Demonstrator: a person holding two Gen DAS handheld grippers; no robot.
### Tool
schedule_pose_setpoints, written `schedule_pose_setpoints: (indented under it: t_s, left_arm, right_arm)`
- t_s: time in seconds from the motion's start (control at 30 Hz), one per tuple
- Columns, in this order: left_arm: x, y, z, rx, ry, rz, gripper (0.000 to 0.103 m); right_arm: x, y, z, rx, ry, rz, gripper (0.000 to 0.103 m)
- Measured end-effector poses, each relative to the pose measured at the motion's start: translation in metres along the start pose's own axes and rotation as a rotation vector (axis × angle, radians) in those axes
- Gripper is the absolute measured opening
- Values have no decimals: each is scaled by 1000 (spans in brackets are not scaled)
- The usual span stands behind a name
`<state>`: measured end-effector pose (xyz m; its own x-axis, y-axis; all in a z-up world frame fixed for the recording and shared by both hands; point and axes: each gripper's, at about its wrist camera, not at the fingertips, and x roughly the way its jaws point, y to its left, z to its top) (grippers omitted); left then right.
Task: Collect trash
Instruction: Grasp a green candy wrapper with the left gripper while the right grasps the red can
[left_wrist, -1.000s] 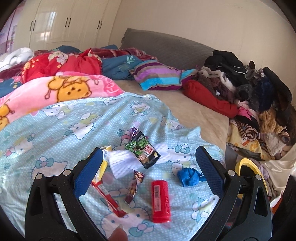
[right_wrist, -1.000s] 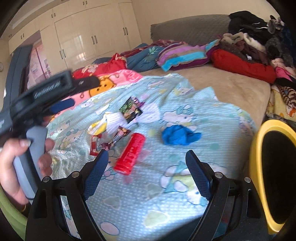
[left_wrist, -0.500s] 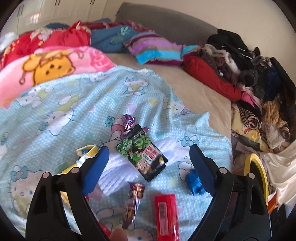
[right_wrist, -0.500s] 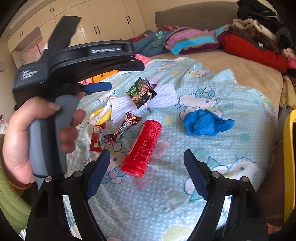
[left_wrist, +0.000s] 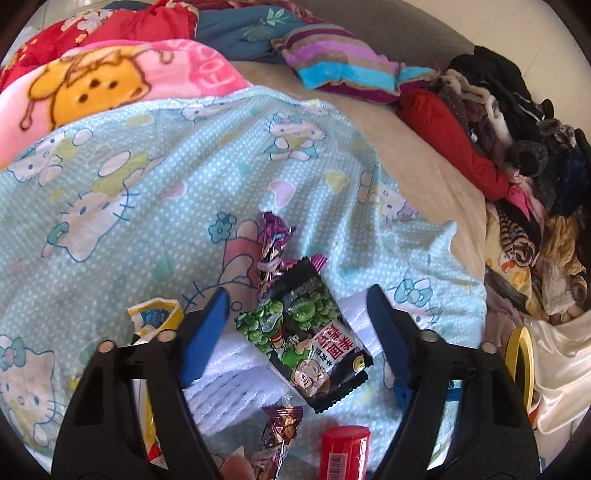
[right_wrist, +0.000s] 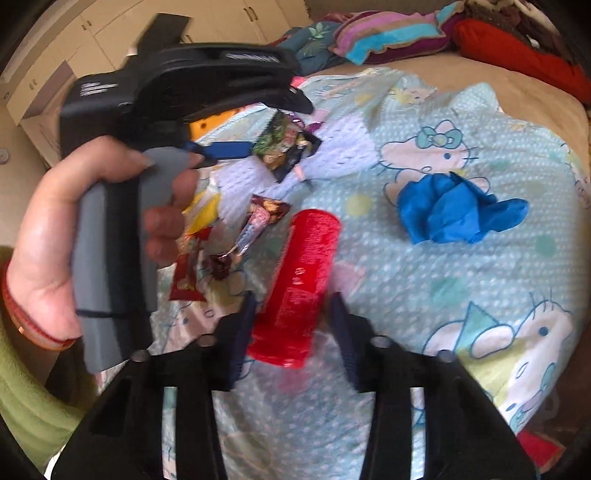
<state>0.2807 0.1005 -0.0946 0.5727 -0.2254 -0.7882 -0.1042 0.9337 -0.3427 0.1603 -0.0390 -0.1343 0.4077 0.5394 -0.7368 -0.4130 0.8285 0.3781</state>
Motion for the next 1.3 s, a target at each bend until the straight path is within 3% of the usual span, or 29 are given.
schedule_pose_setpoints:
  t_s: [0.1, 0.3, 0.6, 0.83, 1.3]
  left_arm:
    - [-1, 0, -5, 2, -4, -11, 47]
    - [-9, -2, -22, 12, -15, -30, 30]
    - [-30, -16, -44, 40, -57, -65, 26]
    - [-54, -23, -58, 24, -103, -108, 25]
    - [-104, -38, -88, 64, -198, -120, 24]
  right_arm:
    - [-4, 4, -5, -31, -8, -12, 34]
    - [-19, -3, -11, 4, -36, -26, 32]
    - [-43, -24, -18, 82, -70, -24, 32]
    - [-63, -29, -25, 73, -93, -32, 31]
    - [-89, -34, -26, 73, -144, -40, 31]
